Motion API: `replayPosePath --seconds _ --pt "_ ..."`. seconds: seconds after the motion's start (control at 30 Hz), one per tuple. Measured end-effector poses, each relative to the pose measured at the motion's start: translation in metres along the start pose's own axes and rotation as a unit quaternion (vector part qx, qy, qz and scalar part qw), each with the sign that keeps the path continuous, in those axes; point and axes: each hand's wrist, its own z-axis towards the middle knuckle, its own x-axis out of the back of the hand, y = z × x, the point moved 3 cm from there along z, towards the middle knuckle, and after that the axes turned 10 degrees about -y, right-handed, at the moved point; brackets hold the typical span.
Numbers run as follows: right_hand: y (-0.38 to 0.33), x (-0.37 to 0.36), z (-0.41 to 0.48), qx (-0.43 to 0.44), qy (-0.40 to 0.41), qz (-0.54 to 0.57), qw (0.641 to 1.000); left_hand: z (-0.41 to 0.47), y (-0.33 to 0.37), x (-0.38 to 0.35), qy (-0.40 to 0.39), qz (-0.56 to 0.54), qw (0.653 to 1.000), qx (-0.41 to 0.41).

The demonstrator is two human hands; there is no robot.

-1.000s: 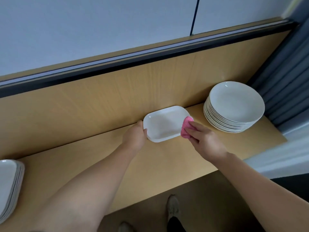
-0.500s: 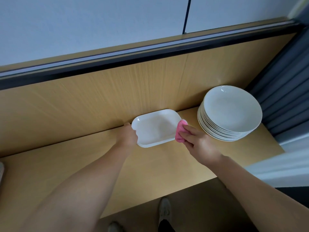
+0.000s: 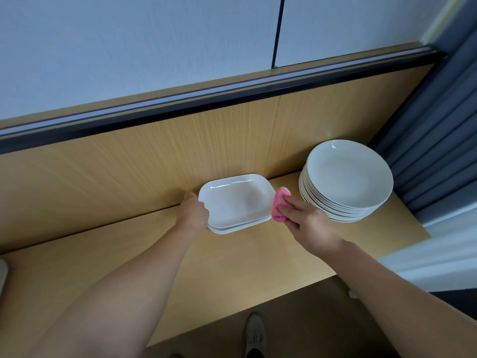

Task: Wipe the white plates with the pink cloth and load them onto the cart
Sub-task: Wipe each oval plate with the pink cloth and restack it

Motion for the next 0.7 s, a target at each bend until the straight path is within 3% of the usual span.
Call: replayPosePath --seconds 0.37,0.7 --pt "-0.046 0.003 0.022 0.000 0.031 -0.024 0.999 -0.028 -0.048 0.043 0.042 -0.058 0.996 -0.047" --pt "-0.133 -0.031 0.049 0.036 0.037 0.003 0.999 -0.071 -0.151 0.086 0.060 -0.059 0.996 -0.006"
